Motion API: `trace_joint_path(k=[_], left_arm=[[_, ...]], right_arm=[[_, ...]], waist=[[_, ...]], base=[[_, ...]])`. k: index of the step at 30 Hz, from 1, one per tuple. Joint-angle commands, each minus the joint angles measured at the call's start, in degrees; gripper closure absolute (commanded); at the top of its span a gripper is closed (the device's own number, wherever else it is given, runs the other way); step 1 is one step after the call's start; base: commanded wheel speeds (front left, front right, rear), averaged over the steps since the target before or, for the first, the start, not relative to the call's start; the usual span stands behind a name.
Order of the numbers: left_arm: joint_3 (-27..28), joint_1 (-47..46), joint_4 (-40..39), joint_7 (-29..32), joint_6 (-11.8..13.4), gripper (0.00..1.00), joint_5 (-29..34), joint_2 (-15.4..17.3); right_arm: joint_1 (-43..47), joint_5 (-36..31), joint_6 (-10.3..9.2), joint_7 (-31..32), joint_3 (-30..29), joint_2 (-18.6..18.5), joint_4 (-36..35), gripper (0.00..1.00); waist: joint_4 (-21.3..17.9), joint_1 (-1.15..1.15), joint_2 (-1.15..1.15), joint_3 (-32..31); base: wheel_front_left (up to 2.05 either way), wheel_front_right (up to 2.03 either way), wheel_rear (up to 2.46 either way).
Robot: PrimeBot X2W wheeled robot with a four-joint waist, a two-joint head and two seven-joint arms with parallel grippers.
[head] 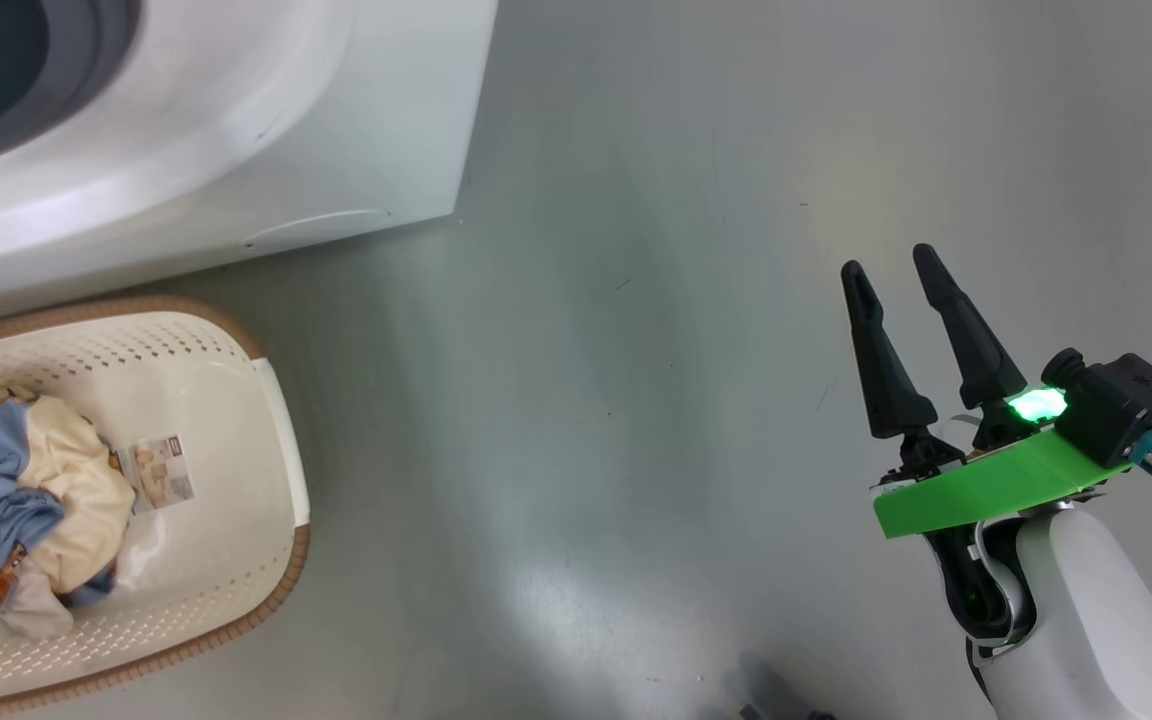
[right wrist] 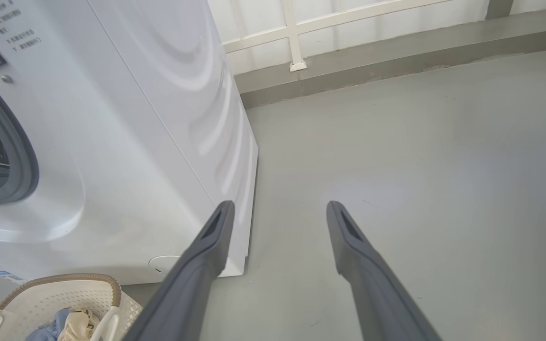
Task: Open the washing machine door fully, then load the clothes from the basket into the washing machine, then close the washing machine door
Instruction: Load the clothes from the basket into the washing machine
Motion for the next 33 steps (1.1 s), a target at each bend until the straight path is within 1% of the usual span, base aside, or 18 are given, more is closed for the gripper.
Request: trace_joint_path(k=[1,2,4,5,6,7,11,20,26,33], left_arm=[[0.7,-0.5,-0.3,-0.3,-0.4,1.00,1.0,2.7],[0.7,-0.5,-0.3,-0.3,-0.4,1.00,1.0,2.7],[0.5,-1.0,2.0,-0.3,-0.9,0.55,0.9,2.5],[0.5,-1.0,2.0,-0.3,-0.9,0.55,0.9,2.5],[0.5,-1.2,2.7,-0.3,-1.1,0.22,0.8,2.4],[0.5,-1.4,3.1,-0.3,-1.2,0.00,0.6,2.4],[0.9,-1.7,3.7,-0.3,-1.6,0.00,-0.2,2.1],[2.6,1.0,-0.1,-0.3,-2.0,0.00,-1.7,1.0],[5.8,5.2,-3.9,-0.3,-2.1,0.00,-2.9,-0.5],[8.2,11.9,-8.7,-0.3,-2.1,0.00,-2.8,-2.6]], right_arm=[[0.1,0.3,0.09,-0.3,1.2,0.1,-1.2,0.00],[0.1,0.3,0.09,-0.3,1.2,0.1,-1.2,0.00],[0.4,0.4,0.09,-0.3,1.0,0.1,-1.2,0.00],[0.4,0.4,0.09,-0.3,1.0,0.1,-1.2,0.00],[0.5,0.4,0.09,-0.3,0.9,0.1,-1.2,0.00],[0.5,0.4,0.09,-0.3,0.9,0.1,-1.1,0.00],[0.5,0.4,0.09,-0.3,0.7,0.0,-1.2,0.00],[0.6,0.2,0.09,-0.3,0.2,-0.5,-1.3,0.00],[1.1,0.1,0.09,-0.3,0.1,-1.0,-1.2,0.00],[2.2,-0.1,0.09,-0.3,-0.3,-1.9,-1.0,0.00]], waist=[[-0.1,0.00,0.00,-0.1],[-0.1,0.00,0.00,-0.1],[0.0,0.00,0.00,-0.3],[0.0,0.00,0.00,-0.3],[0.1,0.00,0.00,-0.4],[0.1,0.00,0.00,-0.4],[0.6,0.00,0.00,-0.6],[1.9,0.00,0.00,-1.4],[2.8,0.00,0.00,-2.4],[4.1,0.00,0.00,-4.5]], base=[[0.00,0.00,0.00],[0.00,0.00,0.00],[0.00,0.00,0.00],[0.00,0.00,0.00],[0.00,0.00,0.00],[0.00,0.00,0.00],[0.00,0.00,0.00],[0.00,0.00,0.00],[0.00,0.00,0.00],[0.00,0.00,0.00]])
